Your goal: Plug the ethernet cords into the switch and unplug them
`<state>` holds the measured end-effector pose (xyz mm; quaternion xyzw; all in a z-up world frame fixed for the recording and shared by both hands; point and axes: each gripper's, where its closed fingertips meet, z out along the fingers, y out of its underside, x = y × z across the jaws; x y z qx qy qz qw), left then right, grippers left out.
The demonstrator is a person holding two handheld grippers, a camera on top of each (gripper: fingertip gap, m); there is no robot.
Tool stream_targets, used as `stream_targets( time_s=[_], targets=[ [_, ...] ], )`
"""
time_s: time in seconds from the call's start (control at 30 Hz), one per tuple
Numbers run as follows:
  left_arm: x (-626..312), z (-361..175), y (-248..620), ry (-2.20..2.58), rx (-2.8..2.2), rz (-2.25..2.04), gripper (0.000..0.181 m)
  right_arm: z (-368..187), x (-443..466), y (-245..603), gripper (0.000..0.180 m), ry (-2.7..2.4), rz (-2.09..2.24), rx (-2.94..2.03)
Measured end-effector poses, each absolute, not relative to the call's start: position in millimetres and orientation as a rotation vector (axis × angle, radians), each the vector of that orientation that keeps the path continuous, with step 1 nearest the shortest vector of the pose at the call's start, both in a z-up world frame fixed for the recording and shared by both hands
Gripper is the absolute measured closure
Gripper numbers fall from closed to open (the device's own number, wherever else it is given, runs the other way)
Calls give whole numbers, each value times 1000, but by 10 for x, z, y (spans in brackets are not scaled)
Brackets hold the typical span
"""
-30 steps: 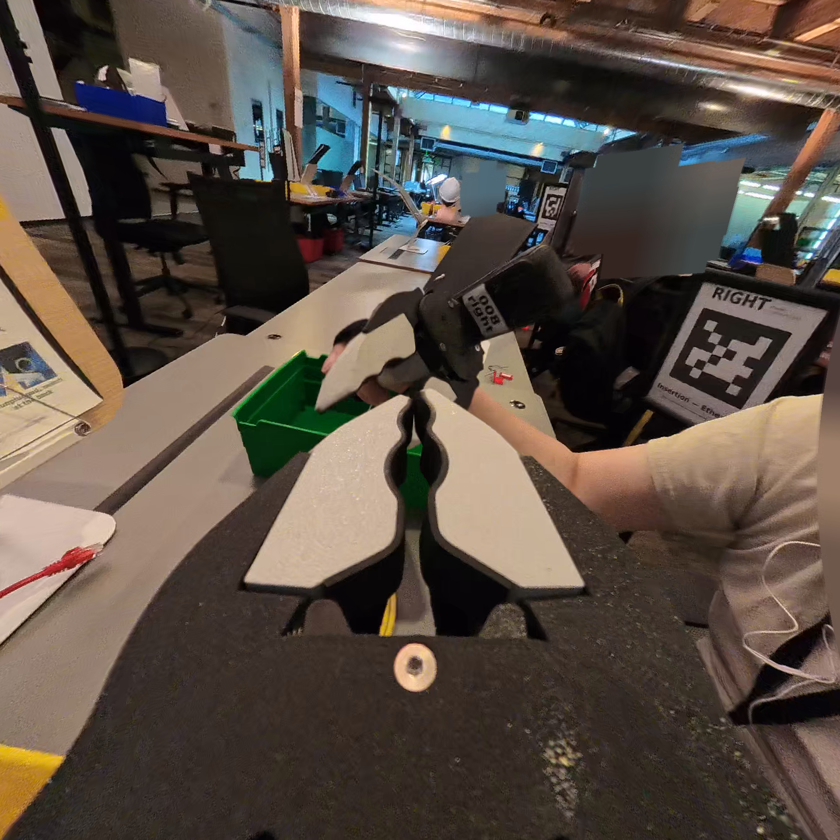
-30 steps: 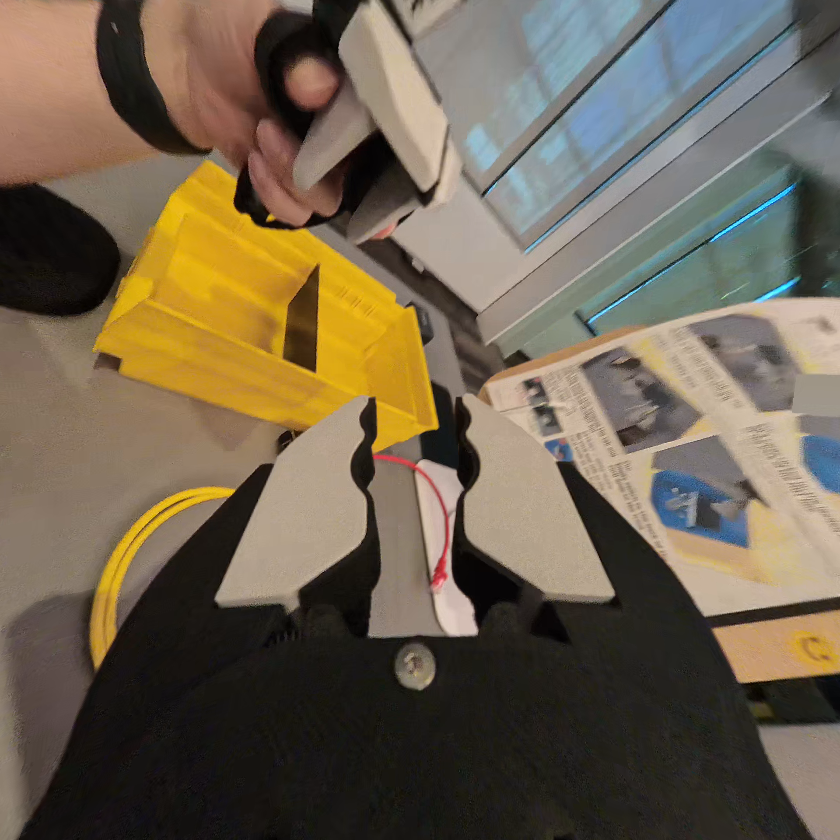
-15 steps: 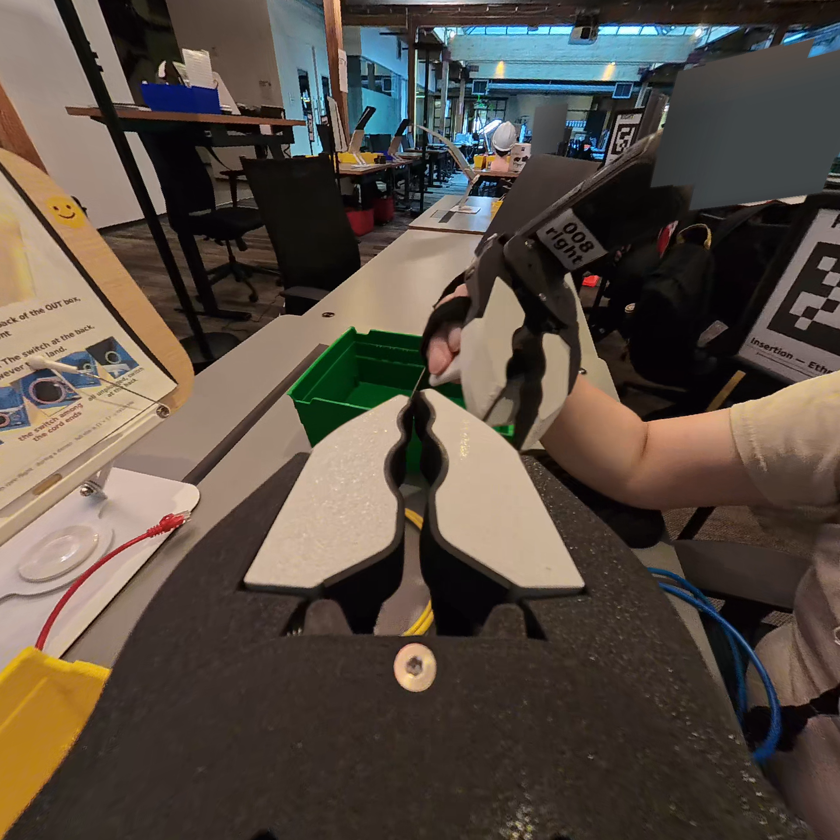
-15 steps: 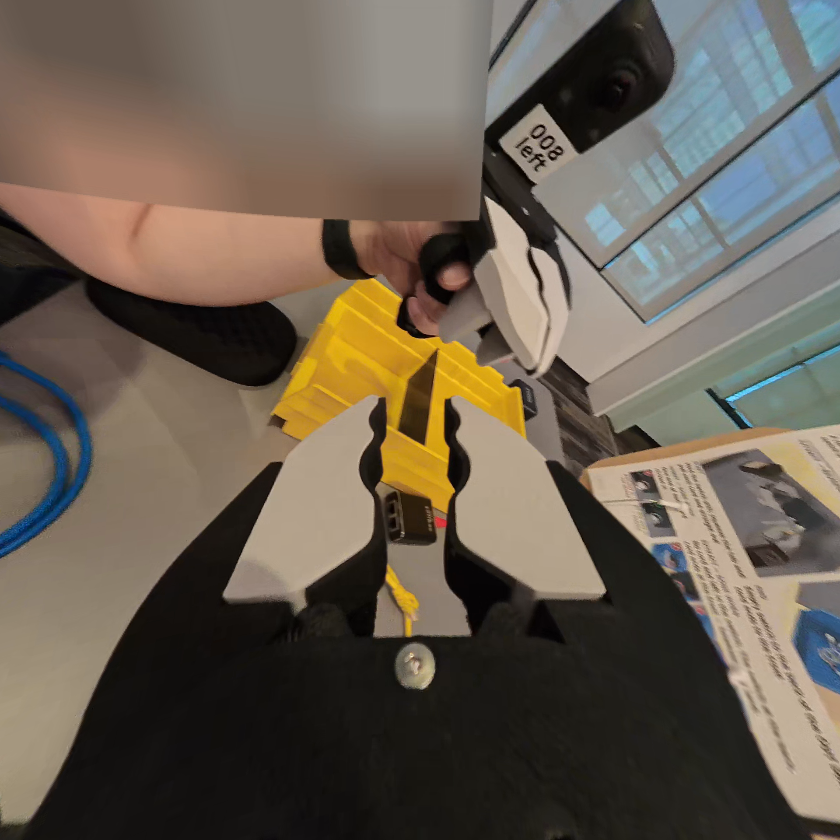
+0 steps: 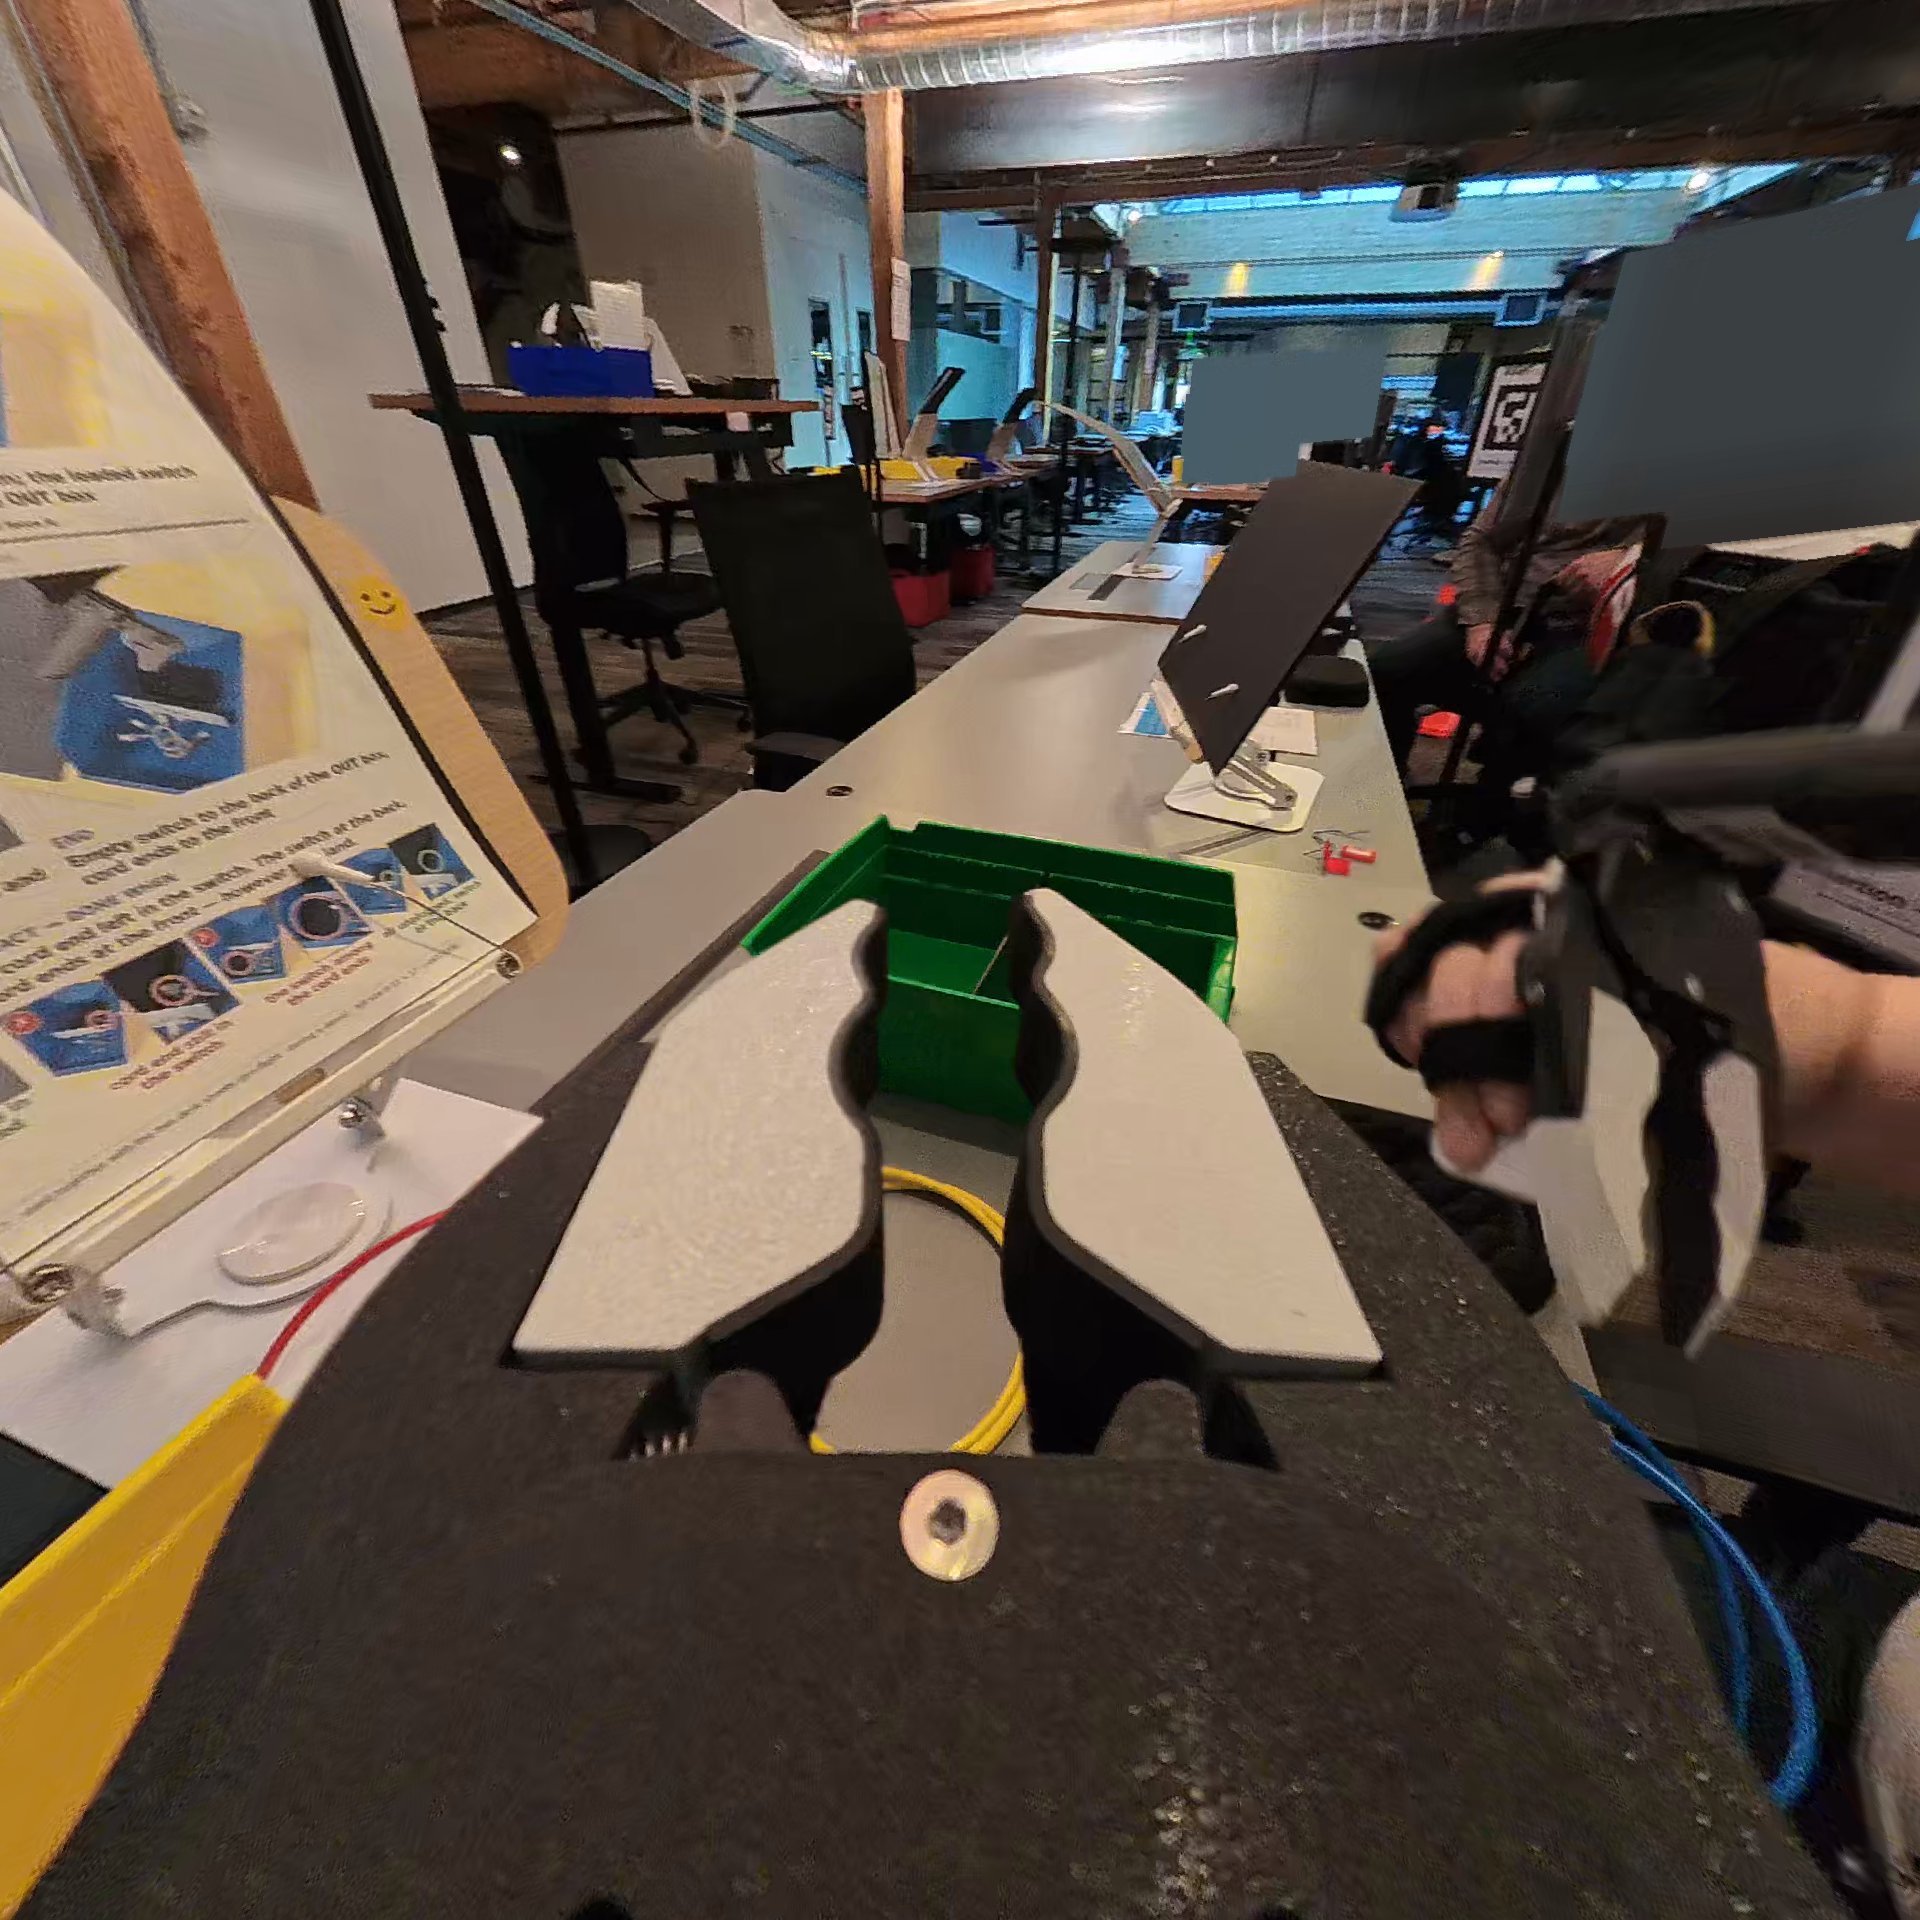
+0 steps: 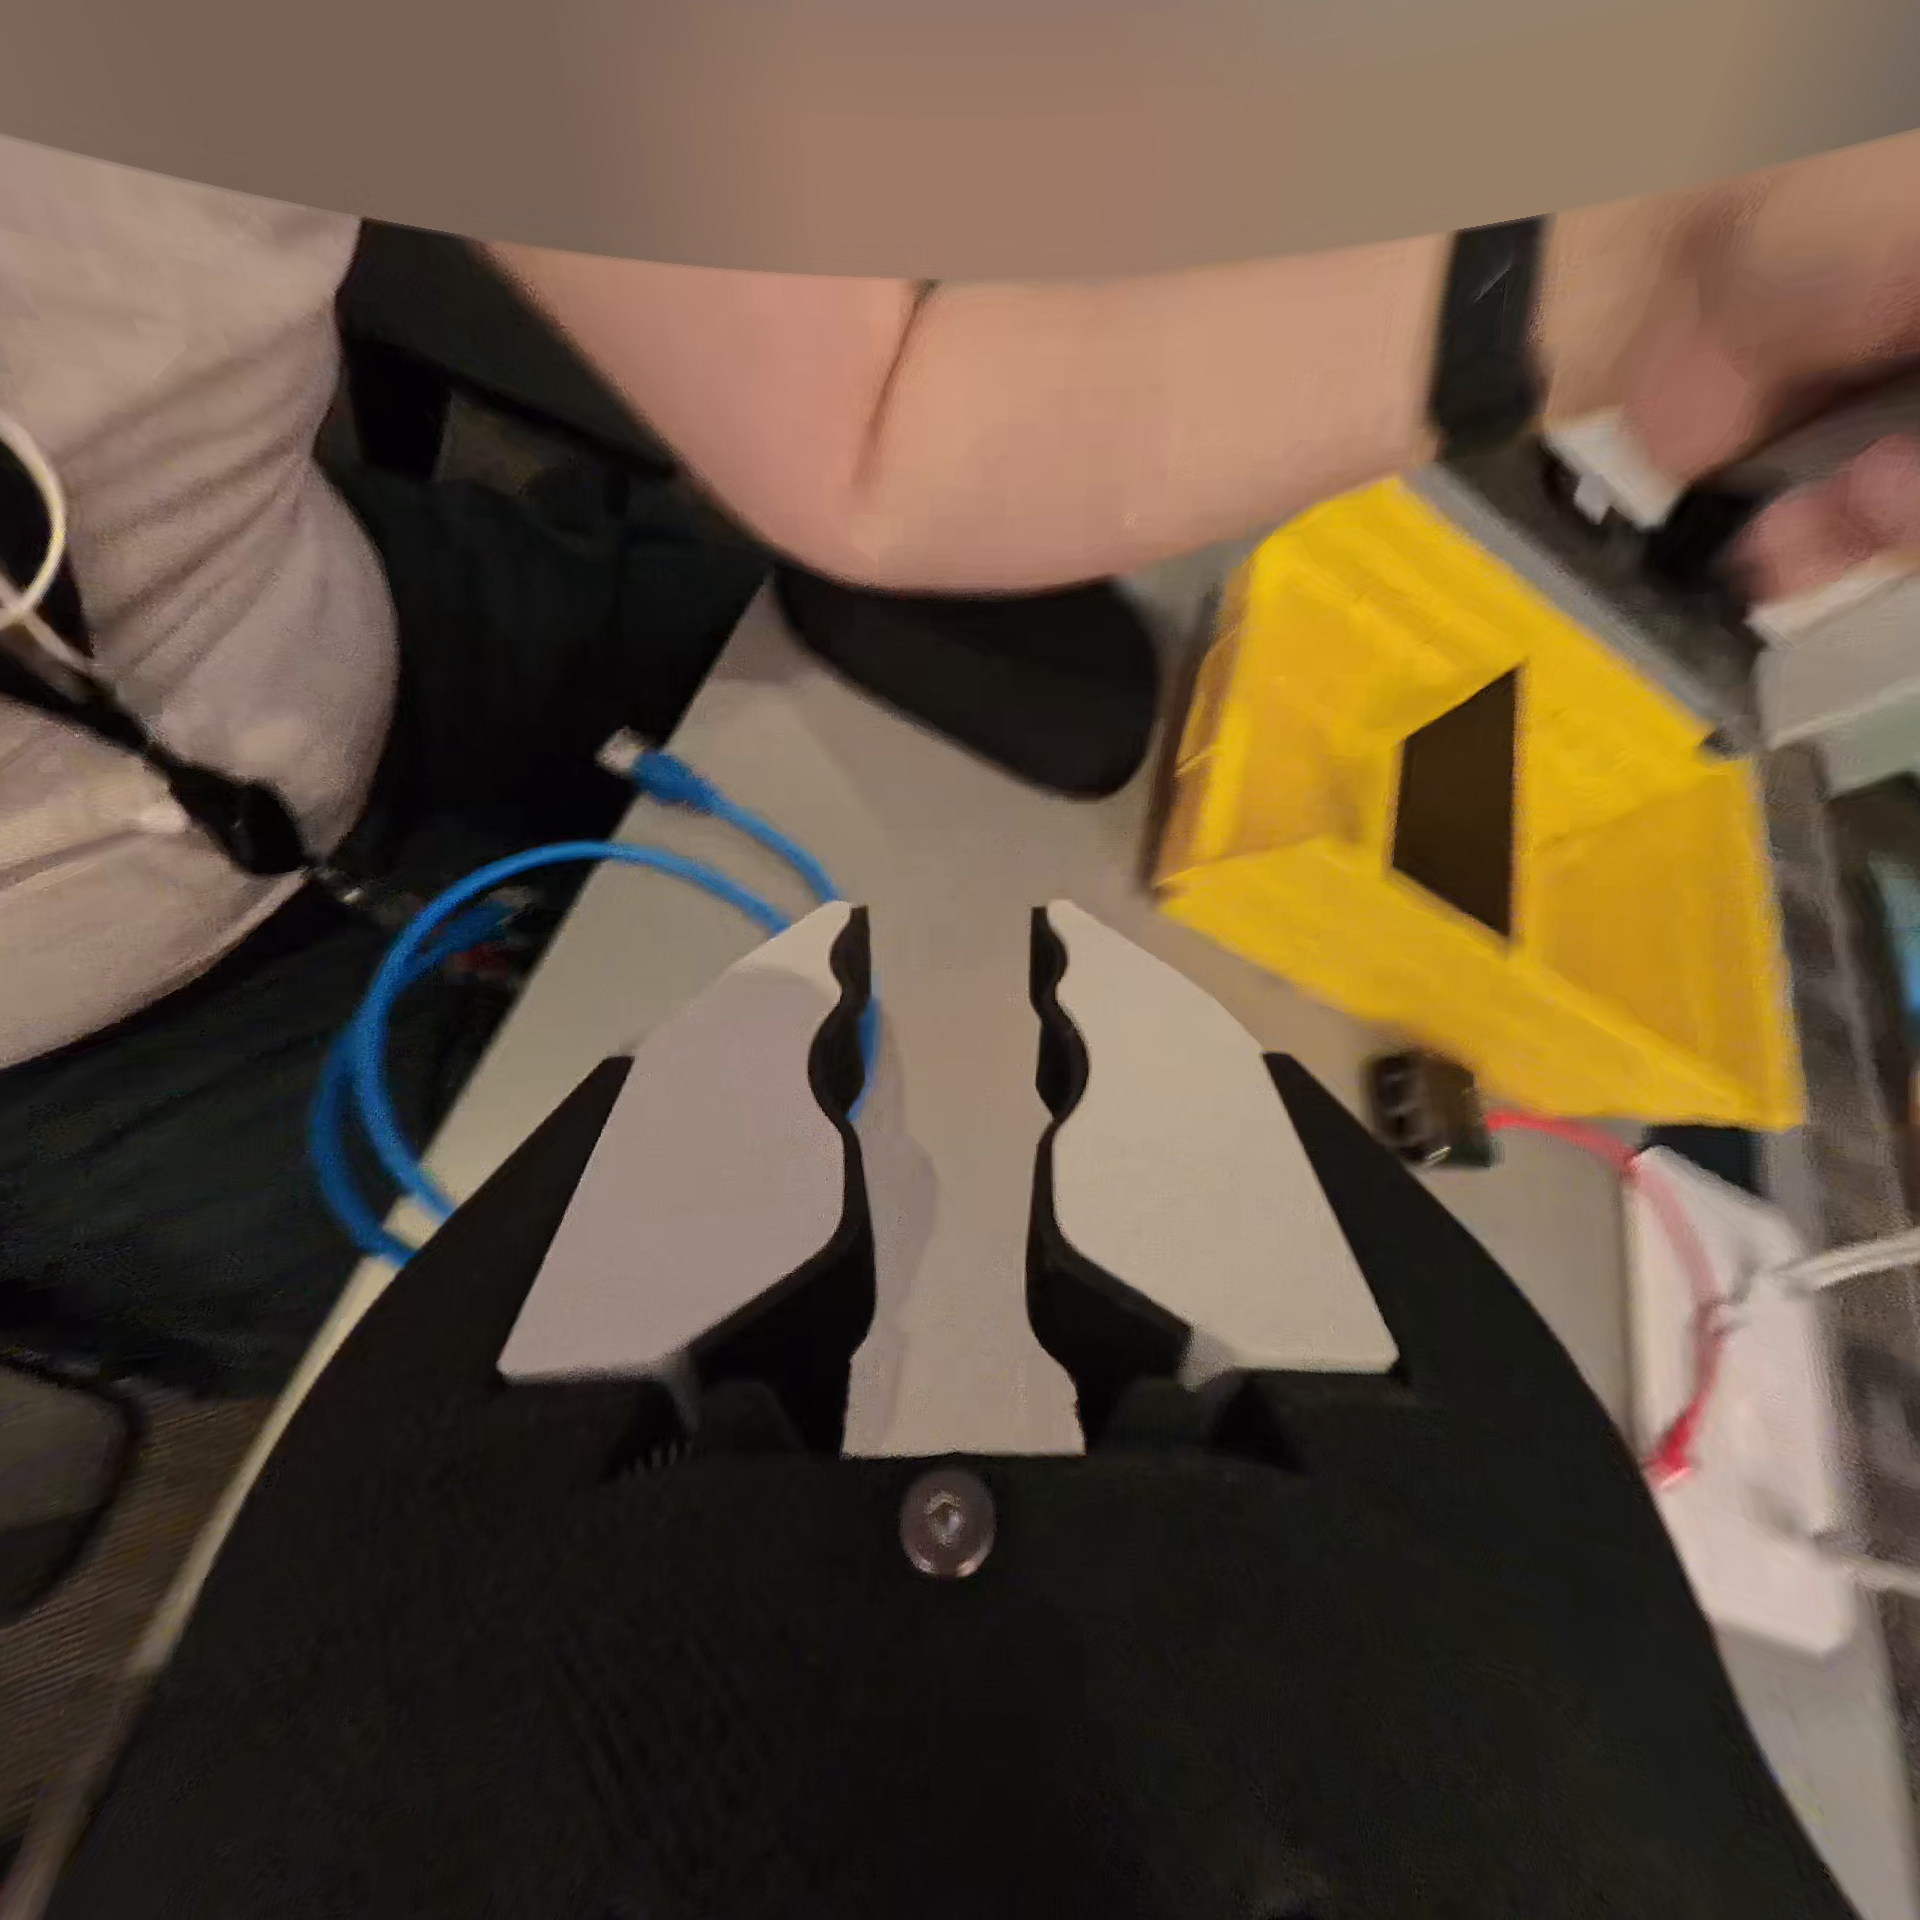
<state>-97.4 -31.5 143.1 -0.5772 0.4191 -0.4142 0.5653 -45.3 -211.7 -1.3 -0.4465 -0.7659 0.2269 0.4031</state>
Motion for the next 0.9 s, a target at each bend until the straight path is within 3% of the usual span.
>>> stream_targets(
  time_s=[0.2, 0.37, 0.47, 0.6, 0.73, 0.83, 0.9],
  targets=[
    [-912, 1570, -704, 1024, -1278, -1056, 149, -1111, -18, -2865, 144, -1960, 423, -1502],
    [-803, 1604, -885, 1085, -1237, -1039, 148, -1412, 140, -3190, 142, -1960, 238, -1545],
    [-761, 1629, -975, 1110, -1206, -1066, 148, -1547, 159, -3137, 127, -1949, -2, -1441],
    [-732, 1627, -1014, 1134, -1190, -1087, 149, -1737, 97, -3083, 126, -1991, -212, -1269],
    [-716, 1644, -1053, 1147, -1167, -1135, 150, -1768, 9, -2984, 135, -1965, -329, -1173],
    [-697, 1631, -1057, 1161, -1167, -1132, 150, -1600, -42, -3022, 164, -1954, -302, -1142],
    [-681, 1626, -1082, 1176, -1161, -1134, 150, -1408, -114, -3059, 169, -1917, -202, -1176]
  ],
)
